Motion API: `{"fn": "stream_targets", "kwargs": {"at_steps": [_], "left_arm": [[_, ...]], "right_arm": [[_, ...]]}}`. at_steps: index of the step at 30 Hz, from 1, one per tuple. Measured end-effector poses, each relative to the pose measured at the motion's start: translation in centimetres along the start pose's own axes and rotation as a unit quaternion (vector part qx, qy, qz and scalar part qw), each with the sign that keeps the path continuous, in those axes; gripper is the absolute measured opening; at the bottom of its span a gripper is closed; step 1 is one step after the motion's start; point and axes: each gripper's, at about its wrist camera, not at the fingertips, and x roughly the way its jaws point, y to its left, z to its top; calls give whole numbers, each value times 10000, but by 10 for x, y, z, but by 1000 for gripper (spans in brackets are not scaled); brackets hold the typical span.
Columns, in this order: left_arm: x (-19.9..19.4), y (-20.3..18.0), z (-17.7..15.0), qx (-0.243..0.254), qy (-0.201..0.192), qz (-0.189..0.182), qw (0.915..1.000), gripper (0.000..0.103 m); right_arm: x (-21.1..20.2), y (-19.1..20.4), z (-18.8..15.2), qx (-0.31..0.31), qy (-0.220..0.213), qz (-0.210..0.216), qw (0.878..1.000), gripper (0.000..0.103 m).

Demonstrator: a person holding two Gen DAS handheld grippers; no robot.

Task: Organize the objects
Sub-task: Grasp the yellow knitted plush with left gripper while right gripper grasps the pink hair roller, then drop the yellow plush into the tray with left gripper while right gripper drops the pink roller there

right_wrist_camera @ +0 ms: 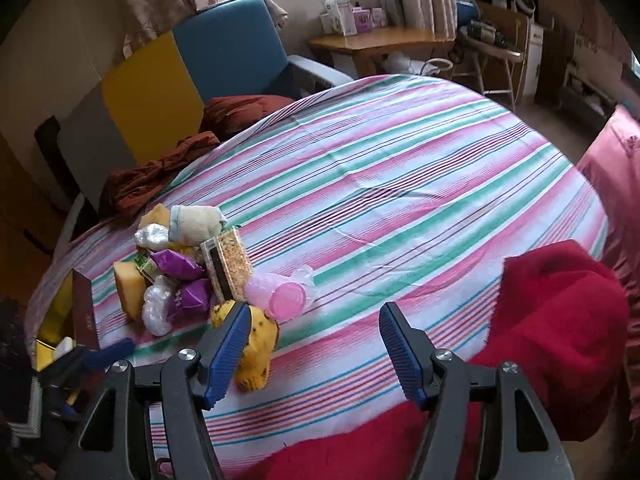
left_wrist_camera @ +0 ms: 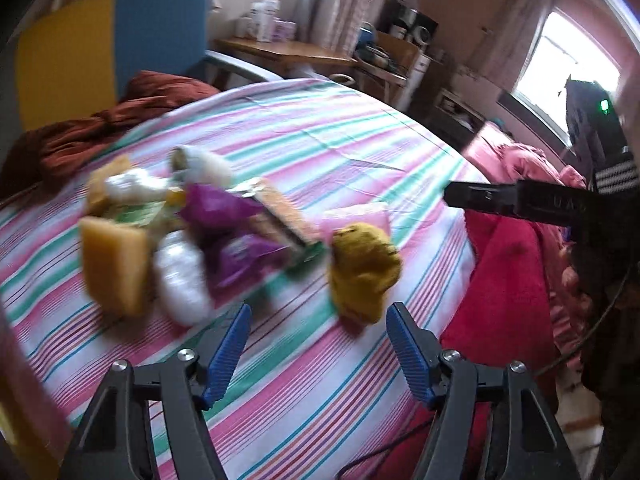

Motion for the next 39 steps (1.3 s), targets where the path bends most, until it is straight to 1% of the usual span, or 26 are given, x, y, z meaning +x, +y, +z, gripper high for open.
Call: {"fn": "stream_targets", "kwargs": {"at_steps": [5, 8, 11, 13, 16, 21, 22, 26, 29, 35, 39], "left_arm": [[32, -18, 9, 183, 168, -181, 9995, 70], [49, -17, 14, 134, 270, -243, 9993, 70], [62, -17, 18, 61, 332, -318, 9989, 69], [68, -16, 21, 19, 354, -391, 9986, 66], [77, -16, 23, -29, 399, -475, 9981, 54], [80, -10, 22, -71, 388, -560, 9977, 43], [78, -9, 21, -77, 376, -576, 9976, 42], [70, -3, 14, -167, 311, -601, 9976, 35], [60, 0, 6, -211, 248, -559, 9979, 32], [36, 14, -16, -397, 195, -449, 9980, 32], [19, 21, -32, -482, 156, -271, 9983, 32]], "right_arm": [[23, -1, 15, 85, 342, 346, 9988, 67], [41, 0, 22, 79, 636, 486, 9968, 67], [59, 3, 26, 30, 936, 472, 9945, 67], [70, 6, 27, -39, 1145, 455, 9924, 67], [88, 9, 29, -135, 1423, 430, 9888, 67], [113, 17, 29, -273, 1850, 425, 9814, 67], [115, 20, 28, -346, 1895, 478, 9801, 59], [112, 19, 26, -301, 1827, 566, 9811, 56], [107, 15, 25, -194, 1715, 499, 9837, 55], [95, 1, 27, 197, 1420, 497, 9884, 55], [84, 5, 28, 110, 1229, 753, 9895, 55]]}}
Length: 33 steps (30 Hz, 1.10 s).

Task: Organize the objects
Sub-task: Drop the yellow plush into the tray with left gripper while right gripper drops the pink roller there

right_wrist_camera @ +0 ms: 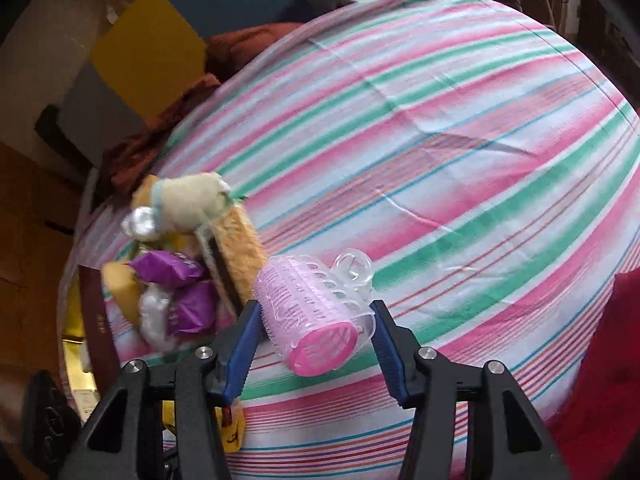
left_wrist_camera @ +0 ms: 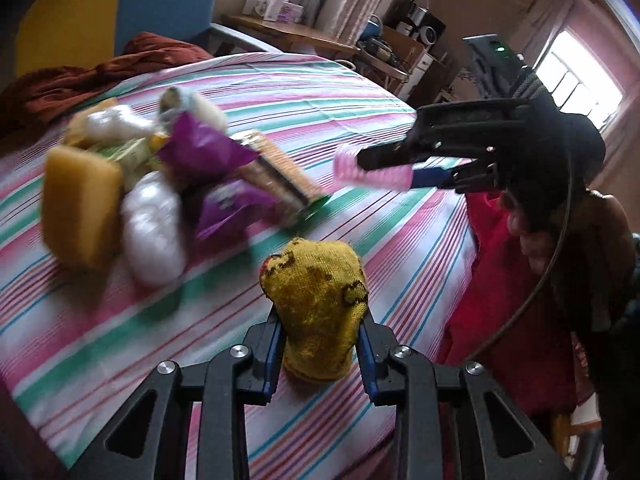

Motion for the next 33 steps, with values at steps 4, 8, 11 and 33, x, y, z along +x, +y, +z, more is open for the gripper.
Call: {"fn": "stream_targets", "kwargs": {"at_steps": [4, 8, 11, 33], "left_arm": [[-16, 7, -13, -48, -71, 178, 9998, 32], [-37, 9, -22, -32, -233, 358, 9991, 32], [-60, 13, -27, -36, -433, 479, 9979, 32], [-224, 126, -101, -1677, -1703, 1898, 9523, 33]], "right_arm": [[-7, 11, -12, -182, -119, -37, 9998, 55], [-15, 19, -17, -211, -412, -106, 9989, 55], [-26, 28, -25, -309, -639, -223, 9972, 55], [-26, 214, -72, -2042, -902, 696, 9723, 55]]}}
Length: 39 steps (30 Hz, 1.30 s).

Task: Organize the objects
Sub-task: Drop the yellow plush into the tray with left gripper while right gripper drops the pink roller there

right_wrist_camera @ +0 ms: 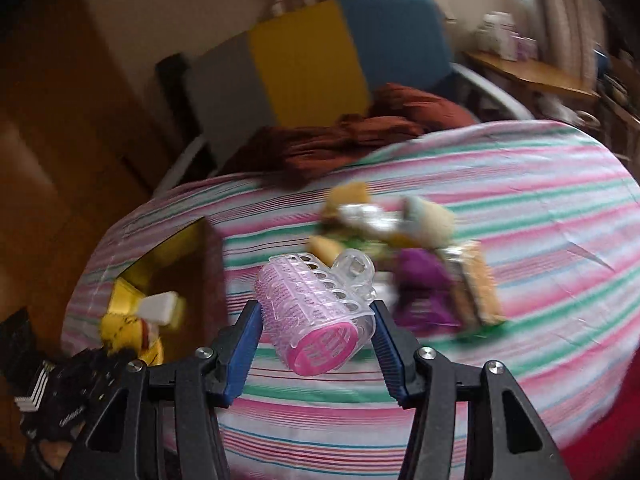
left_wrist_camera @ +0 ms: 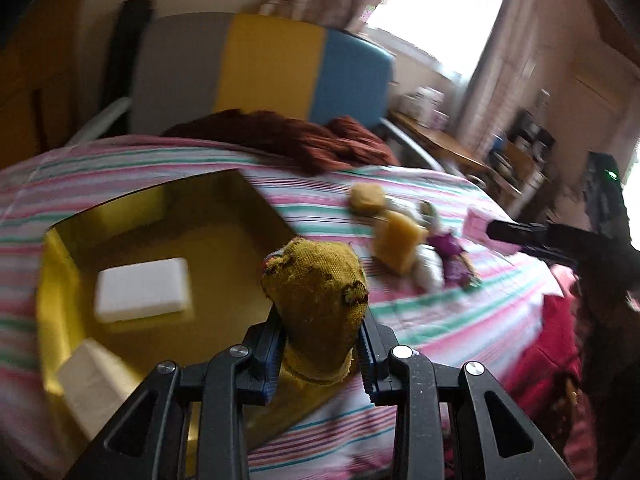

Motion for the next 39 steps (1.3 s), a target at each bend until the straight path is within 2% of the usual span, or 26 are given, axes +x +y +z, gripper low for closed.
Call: {"fn": "stream_targets", "kwargs": {"at_steps": [5, 11, 25, 29, 35, 39], "left_arm": [[-14, 36, -8, -314, -90, 368, 9988, 33], [-21, 62, -22, -583, -68, 620, 9964, 33], [-16, 94, -44, -911, 264, 950, 9909, 35], [-18, 96, -43, -976, 234, 930, 9906, 45], [-26, 94, -37, -936, 89, 991, 9906, 54], [-35, 93, -34, -956, -70, 1028, 9901, 66]], "right_arm": [[25, 57, 2, -488, 161, 388, 9979, 55], [46, 103, 2, -849, 309, 639, 9939, 55], [79, 147, 12, -1266, 595, 752, 9873, 55], [89, 155, 17, -1322, 641, 781, 9861, 55], [118, 177, 37, -1463, 595, 737, 9847, 56], [135, 186, 53, -1485, 434, 443, 9870, 61]]}}
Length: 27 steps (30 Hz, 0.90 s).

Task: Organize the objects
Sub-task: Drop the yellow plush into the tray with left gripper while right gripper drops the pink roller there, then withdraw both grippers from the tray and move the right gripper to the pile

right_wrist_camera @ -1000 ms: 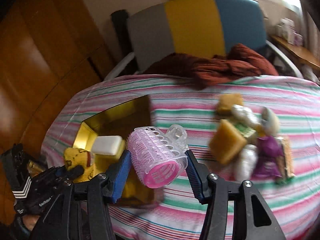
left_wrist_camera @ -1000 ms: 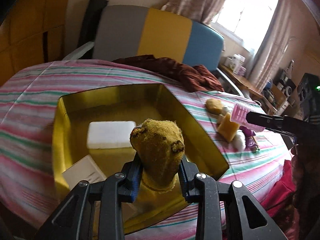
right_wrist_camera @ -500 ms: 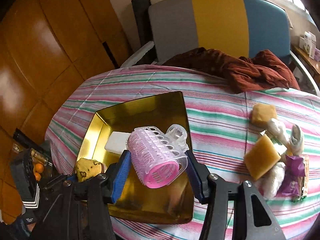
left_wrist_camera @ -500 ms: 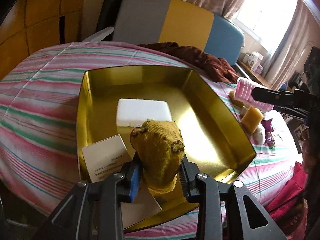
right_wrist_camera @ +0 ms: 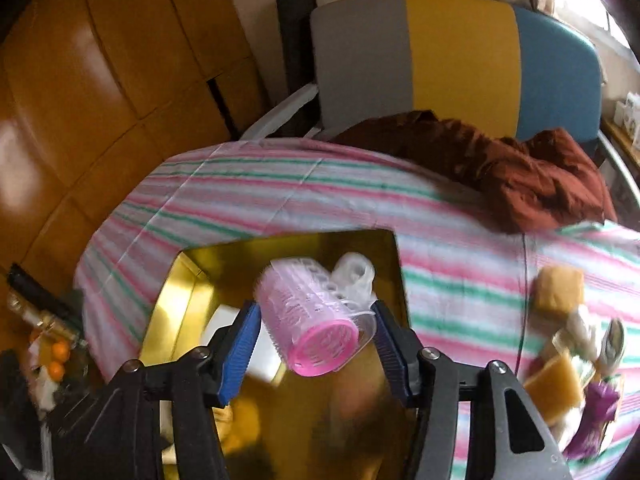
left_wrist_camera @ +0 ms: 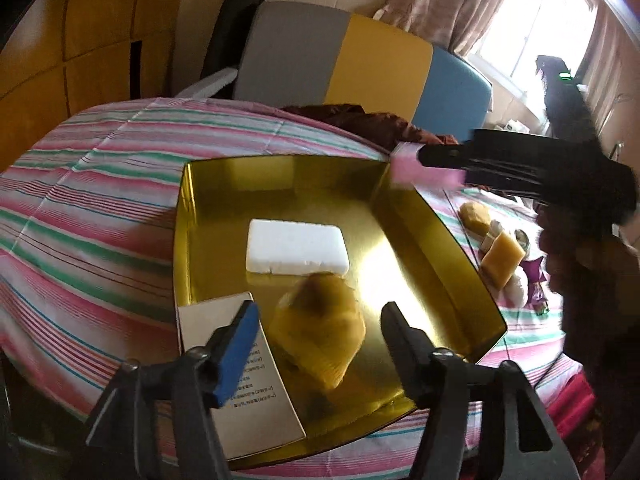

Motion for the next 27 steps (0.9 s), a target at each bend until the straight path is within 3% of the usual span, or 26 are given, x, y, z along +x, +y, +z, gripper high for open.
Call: {"fn": "stream_targets", "kwargs": {"at_steps": [3, 14, 27], "left_arm": [[-4, 1, 2, 31, -58, 47, 10000, 67], [-12, -7, 6, 115, -192, 80, 9997, 67], [-37, -14, 13, 117, -619, 506, 9967, 82]], "right_arm": [[2, -6, 1, 71, -48, -84, 9999, 67], [-19, -18, -39, 220, 60, -48, 9997, 67], [-38, -5, -74, 133, 61, -74, 9999, 68]]}}
